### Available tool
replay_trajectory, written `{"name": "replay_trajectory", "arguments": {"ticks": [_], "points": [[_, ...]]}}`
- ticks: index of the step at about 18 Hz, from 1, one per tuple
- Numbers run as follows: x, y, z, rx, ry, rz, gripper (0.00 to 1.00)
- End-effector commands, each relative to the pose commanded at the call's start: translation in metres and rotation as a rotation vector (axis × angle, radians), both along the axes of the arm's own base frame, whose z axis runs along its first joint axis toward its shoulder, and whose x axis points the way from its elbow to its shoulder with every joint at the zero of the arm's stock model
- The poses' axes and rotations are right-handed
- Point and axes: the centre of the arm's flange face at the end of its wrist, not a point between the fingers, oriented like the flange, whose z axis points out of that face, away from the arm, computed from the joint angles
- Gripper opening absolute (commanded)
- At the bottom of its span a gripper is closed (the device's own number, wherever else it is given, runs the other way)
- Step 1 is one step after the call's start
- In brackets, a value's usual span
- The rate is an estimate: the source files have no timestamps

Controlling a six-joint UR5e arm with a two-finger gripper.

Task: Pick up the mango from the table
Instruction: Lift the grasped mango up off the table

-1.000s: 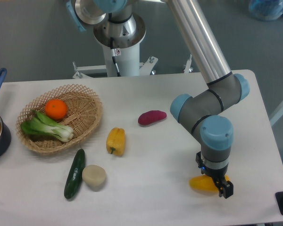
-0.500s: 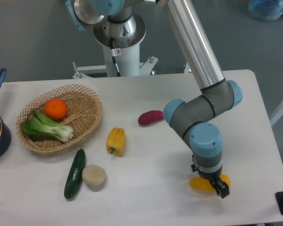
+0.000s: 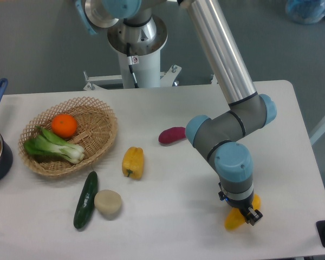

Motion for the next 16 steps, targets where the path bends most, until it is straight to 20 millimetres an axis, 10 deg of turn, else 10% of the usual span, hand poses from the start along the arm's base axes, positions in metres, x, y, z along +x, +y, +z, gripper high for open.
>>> {"name": "replay_trajectory", "arguments": {"ticks": [7, 16], "points": [[0.022, -0.06, 0.066, 0.022, 0.02, 0.06, 0.55], [0.022, -0.151, 0.095, 0.186, -0.147, 0.149, 0.54]]}}
